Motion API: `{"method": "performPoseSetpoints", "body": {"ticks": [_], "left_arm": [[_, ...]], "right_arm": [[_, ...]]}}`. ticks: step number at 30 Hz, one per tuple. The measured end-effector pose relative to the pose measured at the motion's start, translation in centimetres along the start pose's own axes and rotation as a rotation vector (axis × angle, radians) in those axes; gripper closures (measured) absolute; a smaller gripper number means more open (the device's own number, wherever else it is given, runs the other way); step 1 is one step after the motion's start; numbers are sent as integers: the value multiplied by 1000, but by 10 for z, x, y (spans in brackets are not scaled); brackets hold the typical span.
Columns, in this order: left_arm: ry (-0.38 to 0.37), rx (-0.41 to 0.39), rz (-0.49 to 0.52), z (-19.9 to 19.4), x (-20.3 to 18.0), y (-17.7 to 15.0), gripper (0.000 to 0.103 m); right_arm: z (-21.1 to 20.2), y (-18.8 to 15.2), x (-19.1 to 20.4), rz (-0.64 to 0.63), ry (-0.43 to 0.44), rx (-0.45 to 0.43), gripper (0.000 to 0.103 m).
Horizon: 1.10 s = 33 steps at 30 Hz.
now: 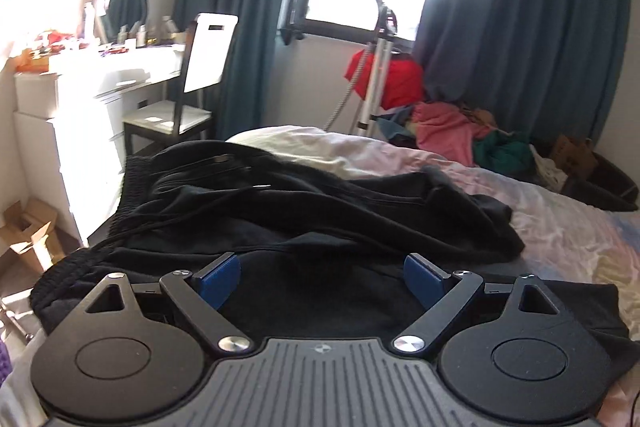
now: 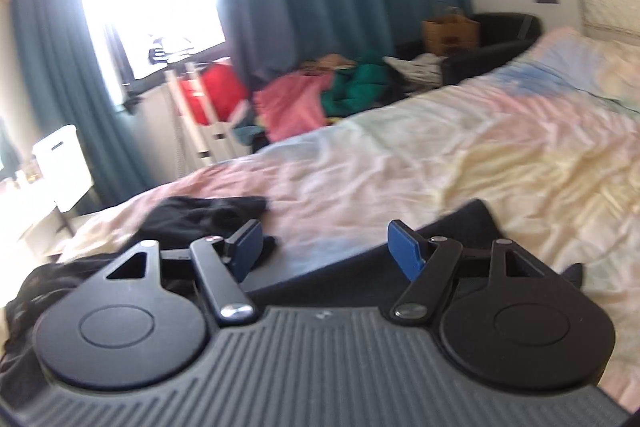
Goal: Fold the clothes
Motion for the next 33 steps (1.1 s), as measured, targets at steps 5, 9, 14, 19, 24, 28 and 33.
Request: {"method": "performPoseSetpoints", "body": {"ticks": [5,9,14,19,24,28,33], "left_arm": [[-79,7,55,31,-51,-4,12],[-96,24,103,49,-77,-12,12],[-104,30,142,62,-98,-17,12],[-126,19,169,61,-110,-13,12],[-139,18,184,71,-114,-23,12],[-143,21,203,78,-110,-38,12],[-162,23,205,86,-98,-57,12]], "right_arm": [[-27,-12,33,-73,110,-38,31],[-31,-23,41,-73,160,-46,31],[-25,-35,44,-67,163,-36,31],[-22,-36,42,-66,144,-60,31],[-18,-41,45,-103,119,-68,31],[-15,-48,51,-170,58,-86,31],[-12,-53,53,-169,78,-65,31]]}}
Point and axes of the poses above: each gripper's, at about its wrist camera, not at the fingertips, and z roughly the way its jaws point, x to its left, y to its top, the point moved 3 cm from there along z, roughly the way its jaws point, and after that the axes turned 14 degrees about -y, right-handed, at the moved point
